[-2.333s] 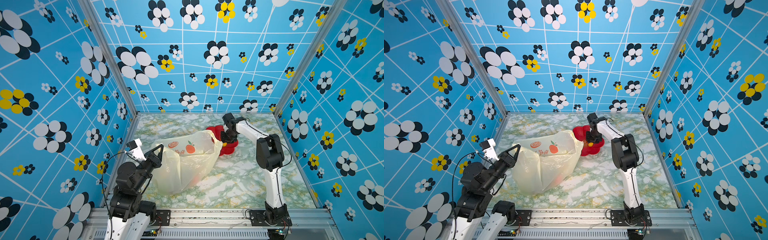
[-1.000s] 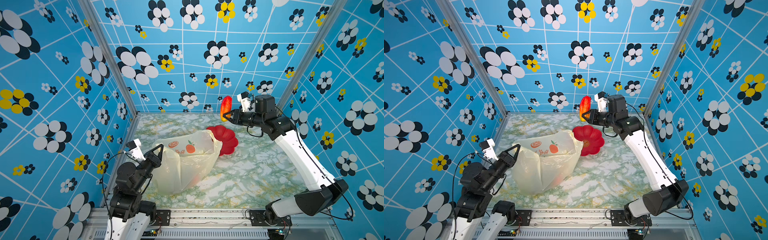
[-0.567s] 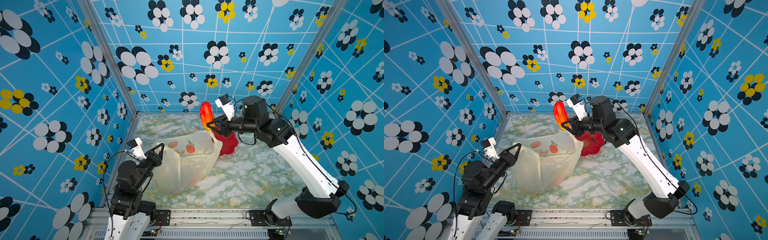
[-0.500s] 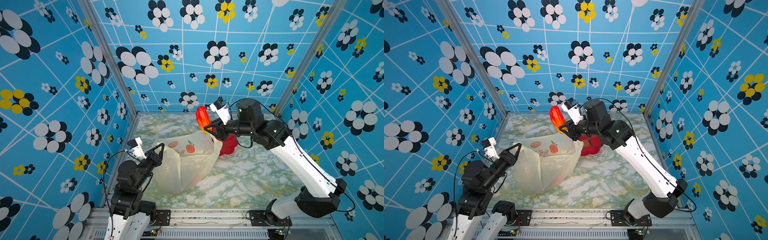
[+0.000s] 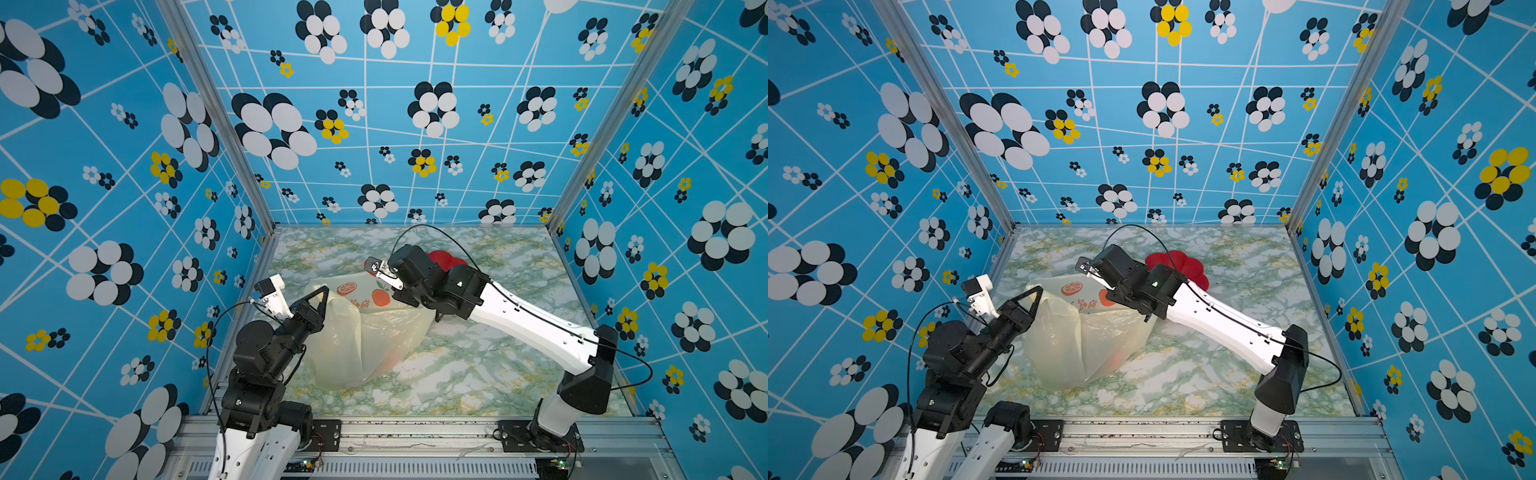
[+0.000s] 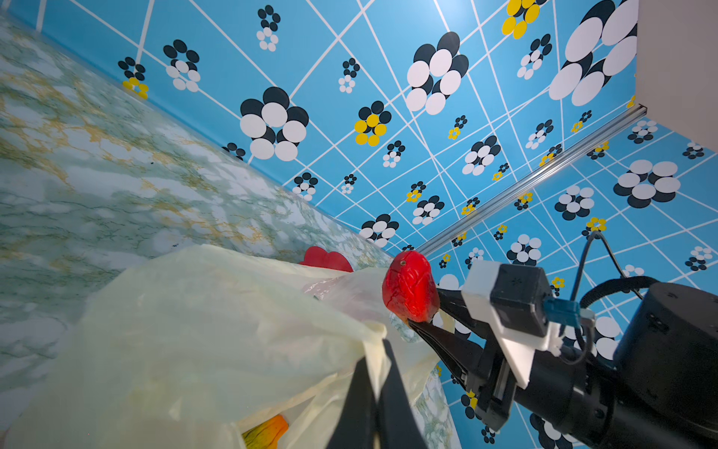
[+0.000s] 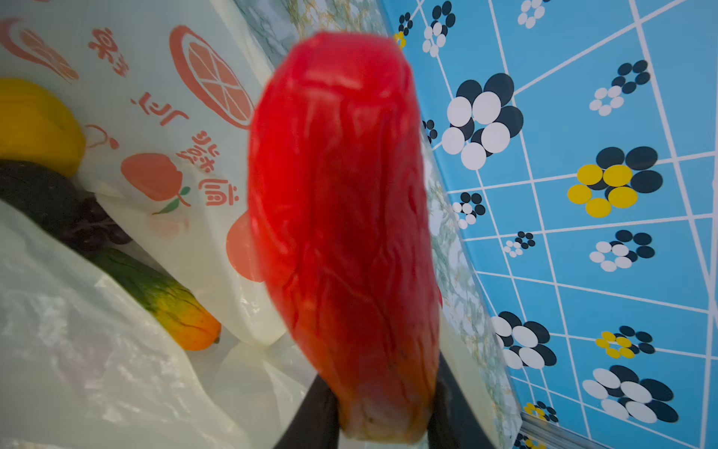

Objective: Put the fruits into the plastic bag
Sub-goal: 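Lift the red-yellow fruit with the right gripper off the plate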

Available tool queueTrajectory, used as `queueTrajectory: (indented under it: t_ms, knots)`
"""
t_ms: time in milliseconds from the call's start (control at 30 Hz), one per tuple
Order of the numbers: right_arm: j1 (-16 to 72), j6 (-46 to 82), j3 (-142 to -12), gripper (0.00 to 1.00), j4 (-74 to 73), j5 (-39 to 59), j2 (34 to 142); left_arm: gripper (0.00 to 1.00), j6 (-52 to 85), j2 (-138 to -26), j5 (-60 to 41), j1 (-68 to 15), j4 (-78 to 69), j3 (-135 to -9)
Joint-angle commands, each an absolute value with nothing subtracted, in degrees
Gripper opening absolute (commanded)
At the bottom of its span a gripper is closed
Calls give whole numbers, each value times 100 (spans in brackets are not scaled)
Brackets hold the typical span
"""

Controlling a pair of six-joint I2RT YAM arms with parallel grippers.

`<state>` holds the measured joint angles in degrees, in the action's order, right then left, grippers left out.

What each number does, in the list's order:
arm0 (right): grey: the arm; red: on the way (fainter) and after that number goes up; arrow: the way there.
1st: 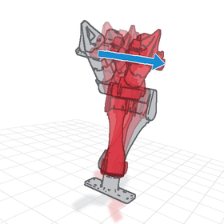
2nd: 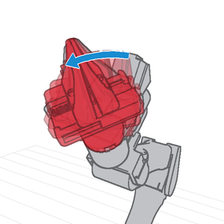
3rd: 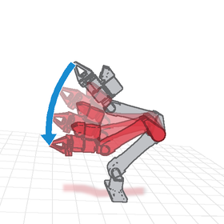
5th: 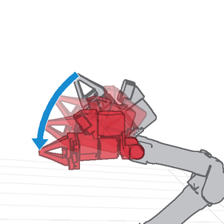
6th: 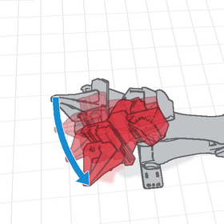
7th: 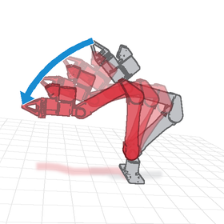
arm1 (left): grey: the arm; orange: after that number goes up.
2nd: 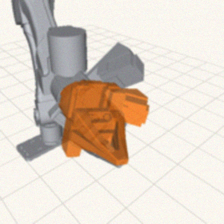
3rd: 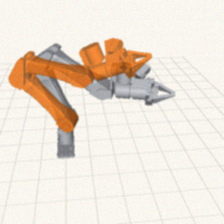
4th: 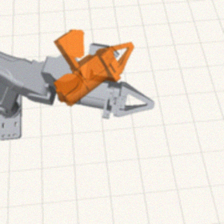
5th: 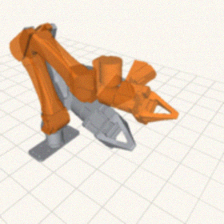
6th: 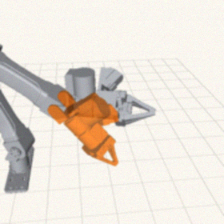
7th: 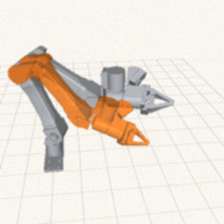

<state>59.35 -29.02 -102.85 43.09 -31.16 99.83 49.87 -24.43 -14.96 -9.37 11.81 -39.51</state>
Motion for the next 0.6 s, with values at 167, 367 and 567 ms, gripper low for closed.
queueTrajectory:
  t_ms: [167, 367, 567]
  knots:
    - [6081, -3441, -10239, 24, 4488, -3939, 10411, 0, 4834, -2391, -1531, -884, 1123, -4089]
    - [6324, -3533, -10134, 24, 4491, -3919, 10607, 0, 4852, -2380, -1538, -887, 1133, -4087]
    - [6597, -3537, -10190, 24, 4665, -3844, 10882, 0, 4843, -2329, -1520, -879, 1177, -4096]
